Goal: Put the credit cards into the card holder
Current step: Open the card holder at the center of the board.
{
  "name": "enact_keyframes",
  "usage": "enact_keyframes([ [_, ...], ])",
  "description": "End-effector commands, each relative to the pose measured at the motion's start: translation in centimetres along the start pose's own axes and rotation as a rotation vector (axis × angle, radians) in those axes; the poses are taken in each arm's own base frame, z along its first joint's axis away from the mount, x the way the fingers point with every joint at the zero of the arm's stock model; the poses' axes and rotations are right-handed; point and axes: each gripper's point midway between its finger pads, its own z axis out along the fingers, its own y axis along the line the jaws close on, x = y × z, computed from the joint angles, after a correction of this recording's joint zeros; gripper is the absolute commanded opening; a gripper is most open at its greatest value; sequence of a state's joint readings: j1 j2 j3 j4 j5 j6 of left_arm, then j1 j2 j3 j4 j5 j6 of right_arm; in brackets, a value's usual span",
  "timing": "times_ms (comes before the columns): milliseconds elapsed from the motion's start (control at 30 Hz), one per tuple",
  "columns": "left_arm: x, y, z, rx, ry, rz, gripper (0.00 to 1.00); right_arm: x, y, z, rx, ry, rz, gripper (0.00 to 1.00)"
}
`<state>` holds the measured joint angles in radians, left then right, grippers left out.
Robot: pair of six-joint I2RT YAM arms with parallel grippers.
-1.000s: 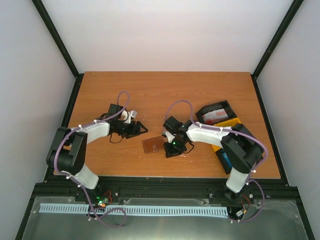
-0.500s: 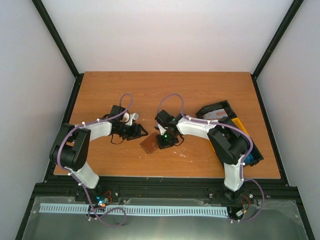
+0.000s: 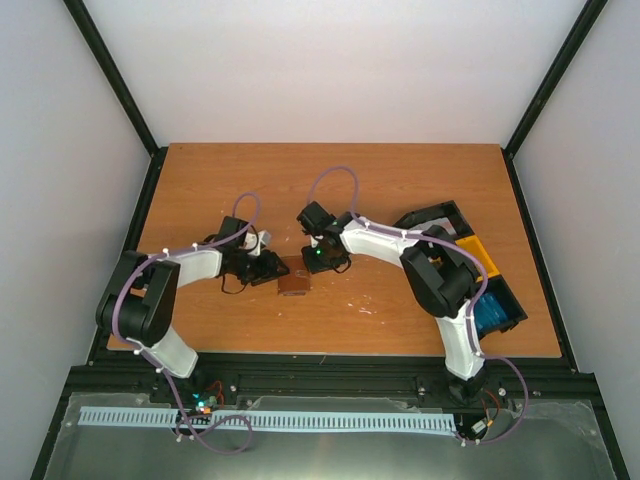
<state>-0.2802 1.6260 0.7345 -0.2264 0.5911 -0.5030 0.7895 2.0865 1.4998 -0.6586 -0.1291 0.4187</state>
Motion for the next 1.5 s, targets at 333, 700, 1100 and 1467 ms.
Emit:
enact_keyframes([
  [333,1.9,2.9,1.2,-0.117,0.061,-0.247,0.41,0.1,2.0,-1.6,0.150,-0.060,-0.009,0.46],
  [700,3.5,4.8,2.0,-0.186,0.121,-0.319,0.30,-0.2,3.7,0.1,0.156,-0.041,-0.053,0.48],
  [1100,5.2,7.6,2.1,-0.318,0.153,-0.423,0.19,1.6,0.7,1.1,0.309,-0.027,-0.041,0.44],
  [1467,6.2,9.6,2.3,-0.408,0.169,-0.449,0.09,0.8,0.4,-0.4,0.322,-0.095,-0.020,0.32],
])
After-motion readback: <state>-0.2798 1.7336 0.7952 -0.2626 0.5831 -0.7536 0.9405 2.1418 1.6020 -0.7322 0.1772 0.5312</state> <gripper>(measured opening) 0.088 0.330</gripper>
